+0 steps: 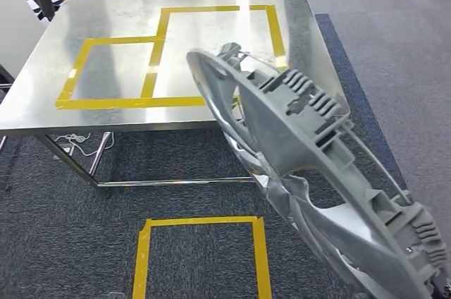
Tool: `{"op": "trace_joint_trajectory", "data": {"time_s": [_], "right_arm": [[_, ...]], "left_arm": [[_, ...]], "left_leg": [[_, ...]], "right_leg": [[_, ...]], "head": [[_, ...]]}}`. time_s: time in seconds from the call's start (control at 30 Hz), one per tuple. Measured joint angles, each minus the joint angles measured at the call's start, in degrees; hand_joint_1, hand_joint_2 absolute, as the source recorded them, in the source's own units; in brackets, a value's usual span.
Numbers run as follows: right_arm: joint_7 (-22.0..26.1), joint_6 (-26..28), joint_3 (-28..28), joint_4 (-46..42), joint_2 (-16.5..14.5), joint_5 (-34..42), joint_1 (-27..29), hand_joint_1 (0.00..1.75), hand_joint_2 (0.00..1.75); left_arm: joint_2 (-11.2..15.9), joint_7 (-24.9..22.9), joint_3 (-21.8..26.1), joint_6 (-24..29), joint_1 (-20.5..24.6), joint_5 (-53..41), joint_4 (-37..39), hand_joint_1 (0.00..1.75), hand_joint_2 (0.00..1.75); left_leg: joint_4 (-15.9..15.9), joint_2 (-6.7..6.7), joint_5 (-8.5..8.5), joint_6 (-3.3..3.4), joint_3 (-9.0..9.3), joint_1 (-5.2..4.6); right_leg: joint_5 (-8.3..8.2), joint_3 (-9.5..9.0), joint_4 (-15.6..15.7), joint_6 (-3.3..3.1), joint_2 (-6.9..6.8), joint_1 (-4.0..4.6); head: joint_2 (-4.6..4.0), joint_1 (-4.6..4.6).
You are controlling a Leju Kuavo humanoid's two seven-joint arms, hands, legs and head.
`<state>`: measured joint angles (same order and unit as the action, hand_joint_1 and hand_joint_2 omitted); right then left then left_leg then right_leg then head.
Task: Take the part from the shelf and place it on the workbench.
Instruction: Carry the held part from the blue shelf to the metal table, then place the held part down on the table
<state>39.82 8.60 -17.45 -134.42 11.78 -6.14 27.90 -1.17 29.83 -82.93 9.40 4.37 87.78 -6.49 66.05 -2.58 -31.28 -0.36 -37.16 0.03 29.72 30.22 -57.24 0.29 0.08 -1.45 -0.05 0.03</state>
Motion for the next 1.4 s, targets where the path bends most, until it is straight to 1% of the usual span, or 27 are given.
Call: {"op": "trace_joint_trajectory", "data": {"time_s": [0.07,0.1,0.13,0.17,0.23,0.3,0.33,0.4,0.47,0.53,0.57,0.6,0.63,0.67,0.73,0.8,0.9,0.97,1.0,1.07,1.1,1.13,1.17,1.23,1.27,1.3,1.4], "right_arm": [[0.0,0.0,0.0,0.0,0.0,0.0,0.0,1.75,1.75],[0.0,0.0,0.0,0.0,0.0,0.0,0.0,1.75,1.75],[0.0,0.0,0.0,0.0,0.0,0.0,0.0,1.75,1.75],[0.0,0.0,0.0,0.0,0.0,0.0,0.0,1.75,1.75],[0.0,0.0,0.0,0.0,0.0,0.0,0.0,1.75,1.75],[0.0,0.0,0.0,0.0,0.0,0.0,0.0,1.75,1.75],[0.0,0.0,0.0,0.0,0.0,0.0,-0.1,1.75,1.75],[0.0,0.0,0.0,0.0,0.0,0.0,-0.3,1.75,1.75],[0.0,0.0,0.0,0.0,0.0,0.0,-0.3,1.75,1.75],[0.0,0.0,0.0,0.0,0.0,0.0,-0.3,1.75,1.75],[0.0,0.0,0.0,0.0,0.0,0.0,-0.3,1.75,1.75],[0.0,0.0,0.0,0.0,0.0,0.0,-0.2,1.75,1.75],[0.0,0.0,-0.1,0.0,0.0,0.0,-0.2,1.75,1.75],[0.0,0.0,-0.1,0.0,0.0,0.0,-0.2,1.75,1.75],[0.0,0.0,-0.1,0.1,0.0,0.0,-0.2,1.75,1.75],[0.0,0.0,-0.1,0.1,0.0,0.0,-0.3,1.75,1.75],[0.0,0.0,-0.1,0.1,0.0,0.0,-0.3,1.75,1.75],[0.0,0.0,0.0,0.0,0.0,0.0,-0.2,1.75,1.75],[0.0,0.0,0.0,0.0,0.0,0.0,-0.1,1.75,1.75],[0.0,0.0,0.0,0.0,0.0,0.0,0.0,1.75,1.75],[0.0,0.0,0.0,0.0,0.0,0.0,0.0,1.75,1.75],[0.0,0.0,0.0,0.0,0.0,0.0,0.1,1.75,1.75],[0.0,0.0,0.0,0.0,0.0,0.0,0.1,1.75,1.75],[0.0,0.0,0.0,0.0,0.0,0.0,0.1,1.75,1.75],[0.0,0.0,0.0,0.0,0.0,0.0,0.1,1.75,1.75],[0.0,0.0,0.0,0.0,0.0,0.0,0.1,1.75,1.75],[0.0,0.0,0.0,0.0,0.0,0.0,0.0,1.75,1.75]], "left_arm": [[0.0,0.0,0.0,0.0,0.1,0.0,0.0,0.00,1.75],[0.0,0.0,0.0,0.0,0.0,0.0,0.0,0.00,1.75],[0.0,0.0,0.0,0.0,0.0,0.0,0.0,0.00,1.75],[0.0,0.0,0.0,0.0,-0.1,0.0,0.0,0.00,1.75],[0.0,0.0,0.0,0.0,0.0,0.0,0.0,0.00,1.75],[0.1,0.0,0.0,0.0,0.1,0.0,0.0,0.00,1.75],[0.1,0.0,0.0,0.0,0.1,0.0,0.0,0.00,1.75],[0.0,0.0,0.0,0.0,-0.1,0.0,0.0,0.00,1.75],[0.1,0.0,0.0,0.0,-0.2,0.0,0.0,0.00,1.75],[0.1,0.0,0.0,0.0,0.0,0.0,0.0,0.00,1.75],[0.0,0.0,0.0,0.0,0.1,0.0,0.0,0.00,1.75],[0.0,0.0,0.0,0.0,0.1,0.0,0.0,0.00,1.75],[0.0,0.0,0.0,0.0,0.0,0.0,0.0,0.00,1.75],[-0.1,0.0,0.0,0.0,0.0,0.0,0.0,0.00,1.75],[-0.1,0.0,0.0,0.0,0.0,0.0,0.0,0.00,1.75],[-0.1,0.0,0.0,0.0,0.0,0.0,0.0,0.00,1.75],[0.0,0.0,0.0,0.0,-0.3,0.0,0.0,0.00,1.75],[0.1,0.0,0.0,0.0,-0.2,0.0,0.0,0.00,1.75],[0.1,0.0,0.0,0.0,-0.1,0.0,0.0,0.00,1.75],[0.1,0.0,0.0,0.0,0.1,0.0,0.0,0.00,1.75],[0.0,0.0,0.0,0.0,0.0,0.0,0.0,0.00,1.75],[0.0,0.0,0.0,0.0,0.0,0.0,0.0,0.00,1.75],[0.0,0.0,0.0,0.0,-0.1,0.0,0.0,0.00,1.75],[0.1,0.0,0.0,0.0,-0.2,0.0,0.0,0.00,1.75],[0.1,0.0,0.0,0.0,-0.2,0.0,0.0,0.00,1.75],[0.2,0.0,0.0,0.0,-0.2,0.0,0.0,0.00,1.75],[0.2,0.0,0.0,0.0,-0.2,0.0,0.0,0.00,1.75]], "left_leg": [[6.8,1.48,-2.68,-0.34,-3.18,0.24],[8.2,1.72,-2.72,-0.40,-3.81,0.31],[7.4,1.89,-1.69,-0.36,-3.36,0.34],[4.5,2.19,0.19,-0.19,-1.86,0.32],[-3.2,4.24,3.37,0.44,2.11,-0.12],[-7.1,5.98,3.97,1.08,4.04,-0.70],[-7.3,5.95,3.72,1.31,4.05,-0.91],[-7.7,4.72,3.87,1.85,4.10,-0.72],[-8.3,3.50,4.20,2.44,4.40,-0.30],[-8.4,2.28,4.35,2.78,4.41,-0.14],[-8.4,1.61,4.34,2.87,4.37,-0.17],[-8.4,0.92,4.31,2.90,4.39,-0.20],[-8.3,0.20,4.28,2.92,4.43,-0.21],[-8.3,-0.50,4.23,2.89,4.50,-0.19],[-8.0,-1.68,3.94,2.65,4.63,-0.16],[-7.6,-2.46,3.44,2.12,4.47,-0.27],[-7.5,-2.62,3.00,1.24,4.33,-0.23],[-5.5,-0.95,1.98,0.60,3.68,-0.21],[-2.9,0.14,0.86,0.29,2.52,-0.18],[4.7,1.48,-2.00,-0.17,-1.60,0.00],[7.8,1.64,-2.68,-0.27,-3.54,0.09],[9.4,1.70,-2.33,-0.26,-4.78,0.13],[8.8,1.73,-0.82,-0.15,-5.01,0.15],[2.3,1.85,4.17,0.55,-2.74,-0.05],[-0.8,2.05,5.80,1.05,-1.46,-0.32],[-3.4,2.24,6.37,1.54,-0.33,-0.63],[-6.3,2.35,4.99,2.40,1.13,-1.02]], "right_leg": [[0.23,-0.16,0.0,-0.23,-1.65,0.18],[0.36,-0.28,0.0,-0.27,-2.41,0.25],[0.50,-0.44,0.0,-0.25,-3.09,0.29],[0.68,-0.70,0.0,-0.17,-3.78,0.32],[1.16,-1.22,-0.1,0.21,-5.07,0.53],[1.57,-1.47,-0.1,0.86,-6.14,0.77],[1.68,-1.60,0.0,1.18,-6.69,0.88],[2.03,-2.10,0.1,1.74,-7.28,0.86],[3.88,-1.03,-2.4,2.20,-4.78,0.73],[7.17,2.56,-9.3,2.42,-1.44,0.58],[8.45,4.70,-13.1,2.49,-0.75,0.56],[8.81,6.33,-15.6,2.54,-0.43,0.56],[8.08,7.13,-16.2,2.56,-0.26,0.55],[6.30,6.86,-14.6,2.55,-0.14,0.53],[1.95,4.07,-7.3,2.47,0.49,0.39],[0.32,1.78,-1.8,2.10,1.33,0.32],[0.72,0.83,-0.8,0.91,1.44,0.44],[0.83,0.16,-0.6,0.08,1.06,0.31],[0.99,-0.22,-0.6,-0.23,0.76,0.25],[1.71,-1.02,-0.6,-0.53,0.19,0.30],[2.15,-1.49,-0.6,-0.51,-0.03,0.32],[2.65,-2.07,-0.6,-0.44,-0.21,0.32],[3.19,-2.75,-0.6,-0.35,-0.35,0.33],[4.38,-4.22,-0.4,-0.17,-0.64,0.29],[4.92,-4.72,-0.3,0.05,-0.79,0.34],[5.33,-5.01,0.0,0.35,-0.93,0.31],[5.05,-6.04,0.7,1.53,-1.19,0.24]], "head": [[0.01,-0.08],[0.00,-0.10],[0.00,-0.11],[0.01,-0.12],[0.01,-0.12],[0.01,-0.09],[0.01,-0.09],[0.01,-0.03],[-0.01,0.28],[-0.01,0.67],[0.00,0.74],[0.00,0.74],[0.00,0.75],[0.00,0.74],[-0.01,0.77],[-0.01,0.84],[-0.01,0.84],[-0.01,0.53],[-0.01,0.29],[-0.01,-0.10],[-0.01,-0.13],[-0.01,-0.13],[-0.01,-0.15],[-0.01,-0.11],[-0.02,0.00],[-0.02,0.07],[0.01,0.00]]}}
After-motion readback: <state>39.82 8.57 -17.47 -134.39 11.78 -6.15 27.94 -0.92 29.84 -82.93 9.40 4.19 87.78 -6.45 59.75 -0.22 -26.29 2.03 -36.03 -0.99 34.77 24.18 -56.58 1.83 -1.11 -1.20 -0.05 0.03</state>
